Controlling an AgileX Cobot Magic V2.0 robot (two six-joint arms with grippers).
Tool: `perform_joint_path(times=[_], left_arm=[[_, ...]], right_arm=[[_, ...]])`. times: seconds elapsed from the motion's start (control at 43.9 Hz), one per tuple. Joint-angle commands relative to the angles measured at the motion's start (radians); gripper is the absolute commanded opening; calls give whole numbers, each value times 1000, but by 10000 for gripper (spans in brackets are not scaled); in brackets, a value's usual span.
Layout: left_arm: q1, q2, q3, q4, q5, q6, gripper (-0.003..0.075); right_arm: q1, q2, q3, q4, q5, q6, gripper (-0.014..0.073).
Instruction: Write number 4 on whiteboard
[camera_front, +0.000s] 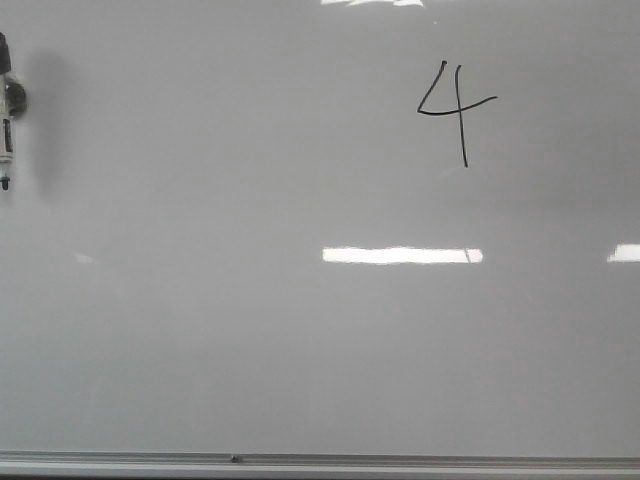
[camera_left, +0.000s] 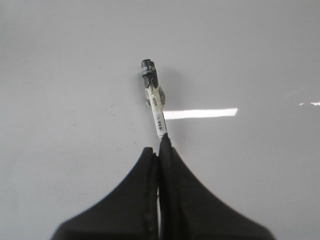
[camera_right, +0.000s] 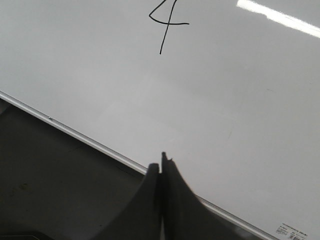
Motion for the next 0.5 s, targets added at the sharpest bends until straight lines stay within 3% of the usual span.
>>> perform_joint_path(times=[0.0,0.228,0.478], left_arm=[[15,-63,87,-21,-192,-1,-20],[46,-189,244,-25,-293,-1,-20],[62,-196,248,-25,-312,-1,-20]], right_arm=[[-7,5,-25,-15,-62,2,-71],[-7,5,-25,-15,-62,2,-71],[-7,5,-25,-15,-61,2,-71]])
